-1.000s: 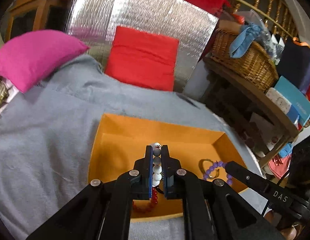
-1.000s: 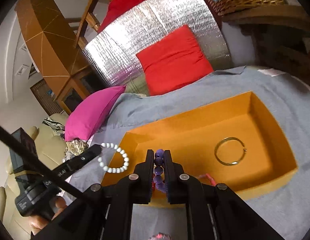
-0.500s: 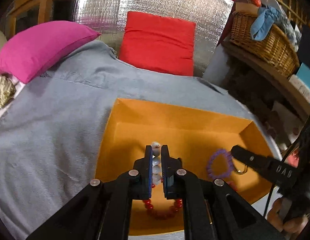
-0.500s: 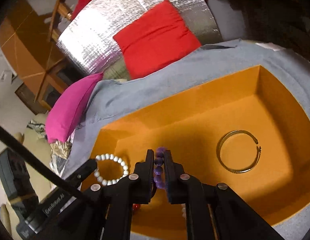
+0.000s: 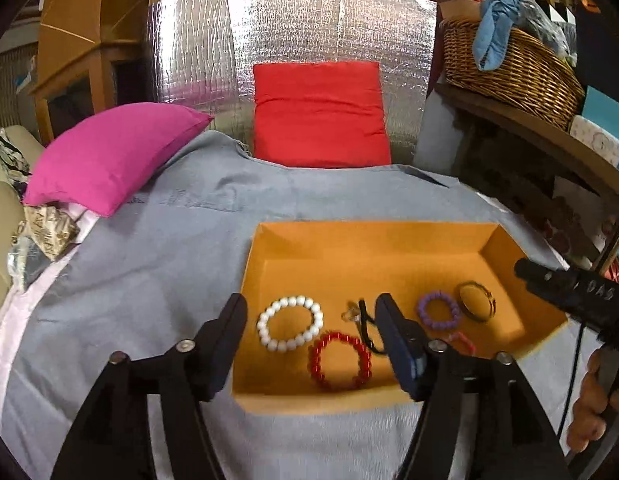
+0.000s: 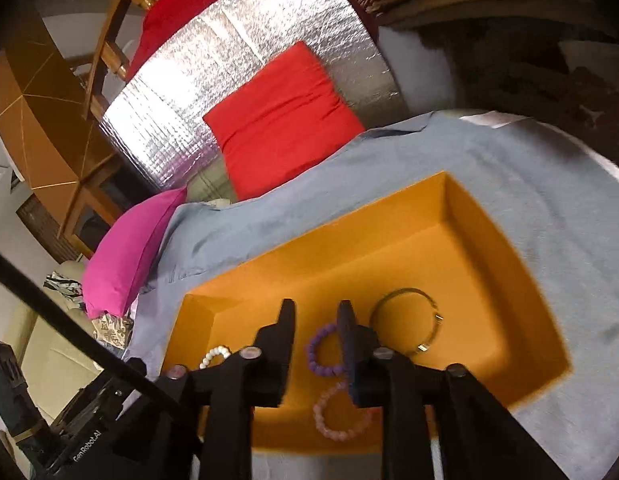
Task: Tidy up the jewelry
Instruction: 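Withdraw both tools from the box toward the pink bracelet and dark red bangle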
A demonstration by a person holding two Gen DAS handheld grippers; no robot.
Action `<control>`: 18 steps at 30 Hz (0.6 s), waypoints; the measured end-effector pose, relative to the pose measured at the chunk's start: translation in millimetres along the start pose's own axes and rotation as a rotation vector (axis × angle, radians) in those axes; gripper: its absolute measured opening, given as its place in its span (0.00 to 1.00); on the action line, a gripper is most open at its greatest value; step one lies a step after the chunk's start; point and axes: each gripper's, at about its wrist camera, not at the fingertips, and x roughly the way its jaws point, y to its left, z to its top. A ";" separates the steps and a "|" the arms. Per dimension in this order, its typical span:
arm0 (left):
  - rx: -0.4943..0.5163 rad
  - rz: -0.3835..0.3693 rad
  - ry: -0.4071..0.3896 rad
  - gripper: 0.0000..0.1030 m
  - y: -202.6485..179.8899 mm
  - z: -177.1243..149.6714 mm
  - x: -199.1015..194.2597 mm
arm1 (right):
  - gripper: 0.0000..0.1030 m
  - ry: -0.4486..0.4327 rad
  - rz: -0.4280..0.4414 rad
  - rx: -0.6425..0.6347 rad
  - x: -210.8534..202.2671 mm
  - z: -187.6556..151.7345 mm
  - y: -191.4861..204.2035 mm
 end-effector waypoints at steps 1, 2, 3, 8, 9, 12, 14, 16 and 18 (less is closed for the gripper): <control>0.009 0.004 -0.002 0.68 -1.0 -4.1 -7.1 | 0.47 -0.005 -0.004 0.000 -9.0 -1.9 -1.7; 0.018 0.007 -0.005 0.68 -0.8 -9.1 -14.0 | 0.49 -0.020 -0.005 -0.005 -18.7 -3.6 -2.8; 0.025 0.013 -0.006 0.69 -1.2 -13.3 -18.5 | 0.49 -0.029 -0.009 -0.014 -26.5 -4.4 -4.1; 0.050 0.070 -0.002 0.69 3.0 -47.9 -44.0 | 0.49 -0.055 -0.019 -0.059 -69.0 -16.6 -7.7; 0.055 0.083 0.007 0.69 3.4 -56.5 -47.8 | 0.49 -0.058 -0.020 -0.064 -75.4 -20.5 -9.3; 0.053 0.115 0.033 0.69 2.8 -79.9 -59.4 | 0.49 -0.035 -0.019 -0.063 -94.9 -42.3 -18.2; 0.040 0.111 0.042 0.70 1.9 -97.2 -68.5 | 0.50 0.016 -0.036 -0.071 -102.3 -62.9 -24.0; 0.047 0.100 0.051 0.71 -1.8 -106.8 -73.5 | 0.50 0.063 -0.054 -0.076 -107.1 -79.1 -28.6; 0.061 0.096 0.048 0.71 -5.1 -110.4 -76.8 | 0.50 0.093 -0.062 -0.076 -110.7 -91.3 -31.4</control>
